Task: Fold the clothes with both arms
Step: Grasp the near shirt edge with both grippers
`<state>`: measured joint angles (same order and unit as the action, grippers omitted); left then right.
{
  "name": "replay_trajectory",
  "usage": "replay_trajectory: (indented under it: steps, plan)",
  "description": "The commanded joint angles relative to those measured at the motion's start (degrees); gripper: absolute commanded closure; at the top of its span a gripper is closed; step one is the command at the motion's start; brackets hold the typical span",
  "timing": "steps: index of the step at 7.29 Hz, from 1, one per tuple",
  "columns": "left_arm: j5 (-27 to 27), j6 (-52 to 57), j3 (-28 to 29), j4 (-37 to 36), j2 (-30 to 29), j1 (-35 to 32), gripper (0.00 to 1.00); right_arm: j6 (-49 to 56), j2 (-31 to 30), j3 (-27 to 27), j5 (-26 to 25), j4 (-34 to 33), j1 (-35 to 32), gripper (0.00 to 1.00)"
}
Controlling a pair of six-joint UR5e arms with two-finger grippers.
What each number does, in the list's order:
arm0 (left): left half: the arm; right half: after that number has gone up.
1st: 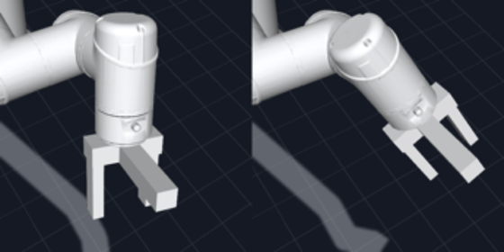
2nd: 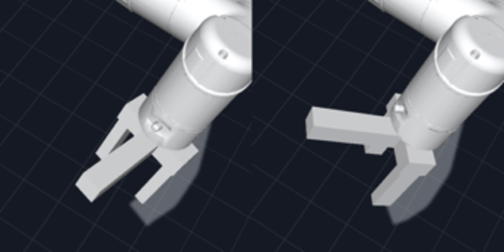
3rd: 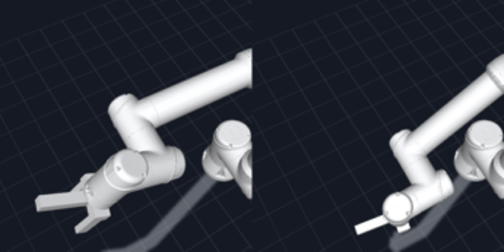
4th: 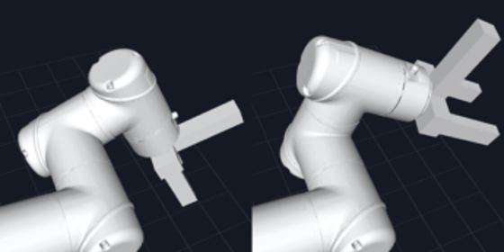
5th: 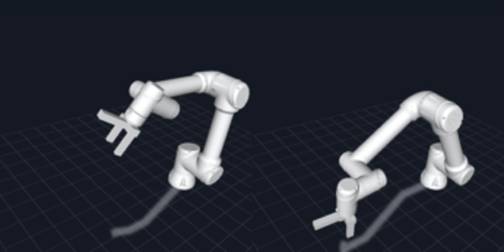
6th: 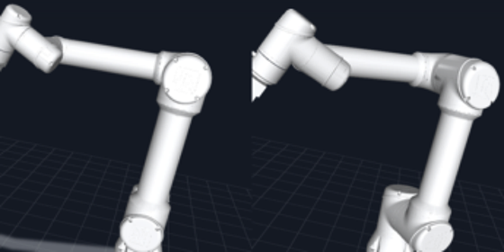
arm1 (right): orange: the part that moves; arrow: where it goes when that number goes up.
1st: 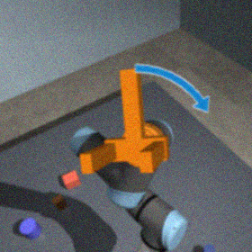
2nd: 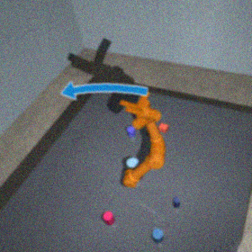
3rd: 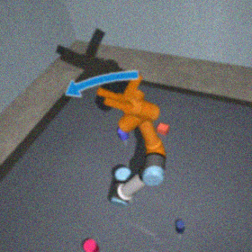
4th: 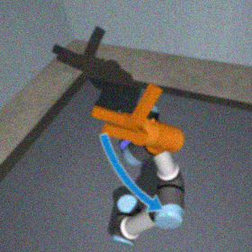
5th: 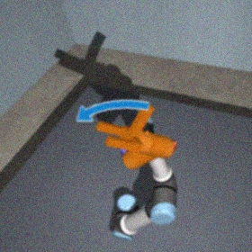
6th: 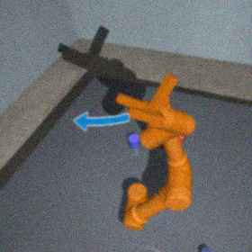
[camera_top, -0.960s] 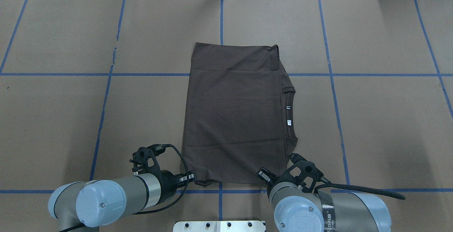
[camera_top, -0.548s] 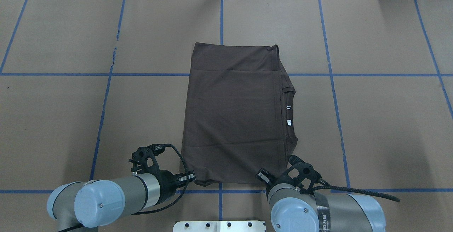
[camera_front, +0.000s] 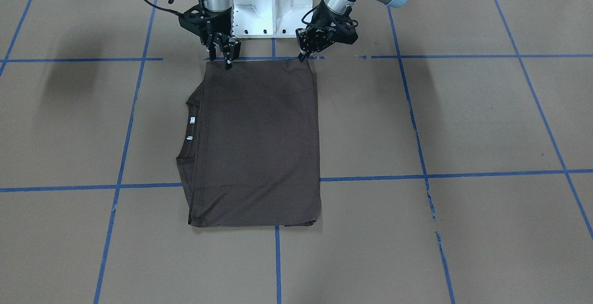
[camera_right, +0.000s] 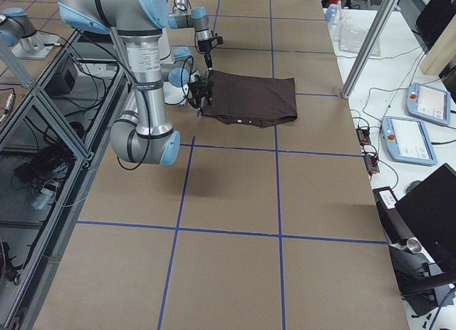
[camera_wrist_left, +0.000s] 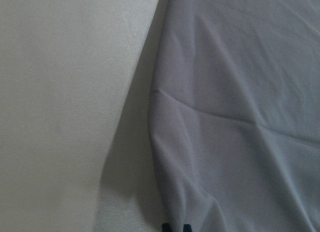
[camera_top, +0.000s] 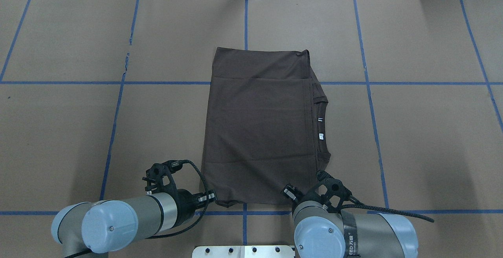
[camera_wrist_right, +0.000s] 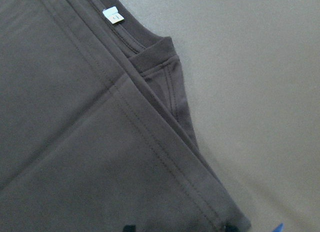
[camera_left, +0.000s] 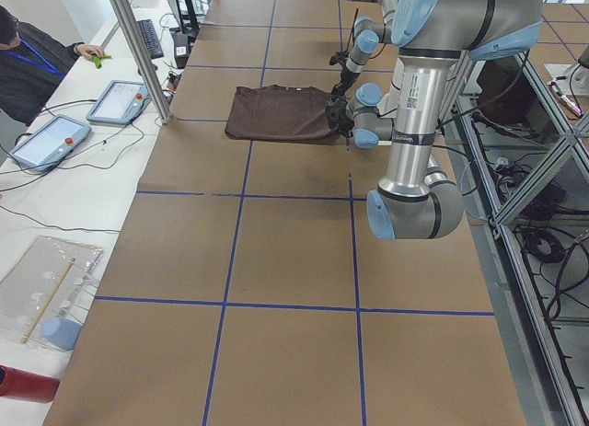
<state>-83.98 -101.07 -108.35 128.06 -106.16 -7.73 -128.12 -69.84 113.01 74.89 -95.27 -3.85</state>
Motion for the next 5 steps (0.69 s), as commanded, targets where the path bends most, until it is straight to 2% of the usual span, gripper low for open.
replay_trajectory:
  steps: [1, 3, 5]
  plan:
    - [0.0, 0.0, 0.1, 0.0, 0.0, 0.0, 1.00, 0.4, 0.1, -0.9, 0.0, 0.0, -0.1, 0.32]
    - [0.0, 0.0, 0.0, 0.0, -0.1, 0.0, 1.00, 0.4, 0.1, -0.9, 0.1, 0.0, -0.1, 0.32]
    - [0.0, 0.0, 0.0, 0.0, 0.0, 0.0, 1.00, 0.4, 0.4, -1.1, 0.1, 0.0, 0.0, 0.36]
